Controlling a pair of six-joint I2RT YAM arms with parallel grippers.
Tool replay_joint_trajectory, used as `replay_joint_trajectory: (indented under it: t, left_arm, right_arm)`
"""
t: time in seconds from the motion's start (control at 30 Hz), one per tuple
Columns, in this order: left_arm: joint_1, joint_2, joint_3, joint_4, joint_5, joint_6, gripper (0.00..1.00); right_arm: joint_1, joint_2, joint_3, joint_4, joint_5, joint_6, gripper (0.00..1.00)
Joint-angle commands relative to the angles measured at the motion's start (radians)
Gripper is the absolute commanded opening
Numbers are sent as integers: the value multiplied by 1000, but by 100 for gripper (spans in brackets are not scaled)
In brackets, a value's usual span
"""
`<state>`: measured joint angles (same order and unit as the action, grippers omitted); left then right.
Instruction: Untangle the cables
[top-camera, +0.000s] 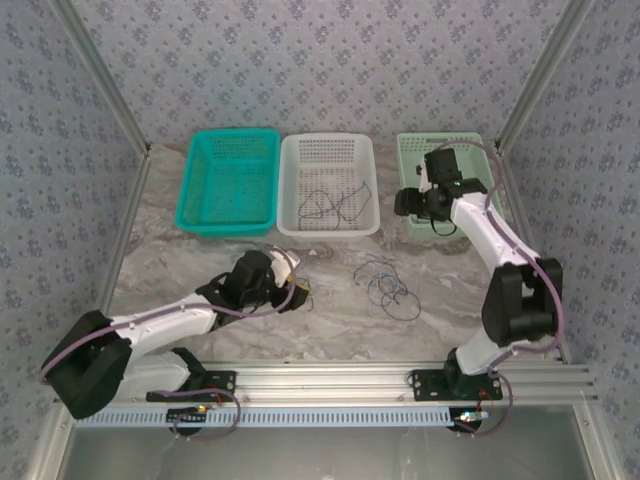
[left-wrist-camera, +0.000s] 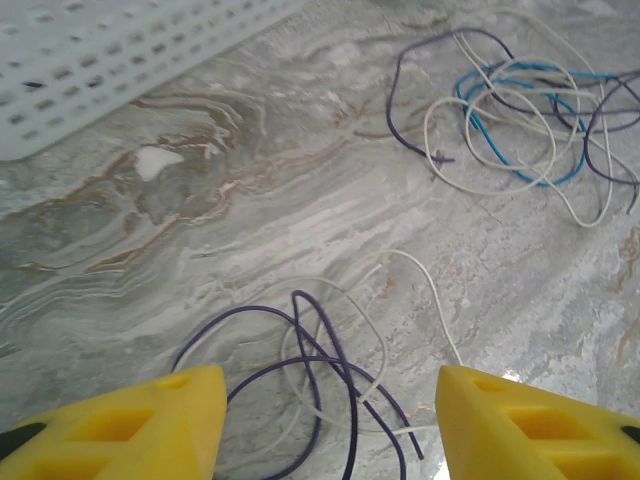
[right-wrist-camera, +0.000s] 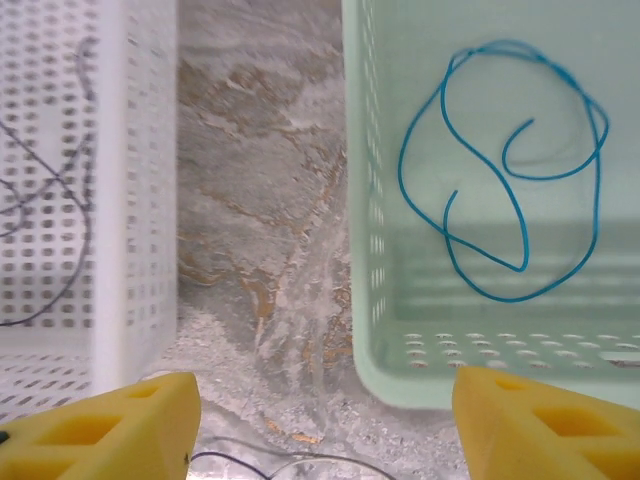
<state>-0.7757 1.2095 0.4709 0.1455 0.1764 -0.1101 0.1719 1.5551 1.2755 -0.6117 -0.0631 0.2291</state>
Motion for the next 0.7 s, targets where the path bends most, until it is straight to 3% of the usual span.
replay_joint_trajectory:
  t: [0.0,0.17,0.33,0.67]
  left_arm:
    - [-7,76,72,-67,60,41,54]
    - [-7,173,130,-123,36,59,39]
    - [-8,159,146,-113,25,47,19]
    - [-5,-88,129,-103,-35,-11,11]
  right_arm:
    - [32,-108,-67,26,37,25,71]
    - [59,-200,-135,31,63,47,74]
    - [91,-262,-172,16,96,61,75]
    - [334,-468,-388,219,164,41,78]
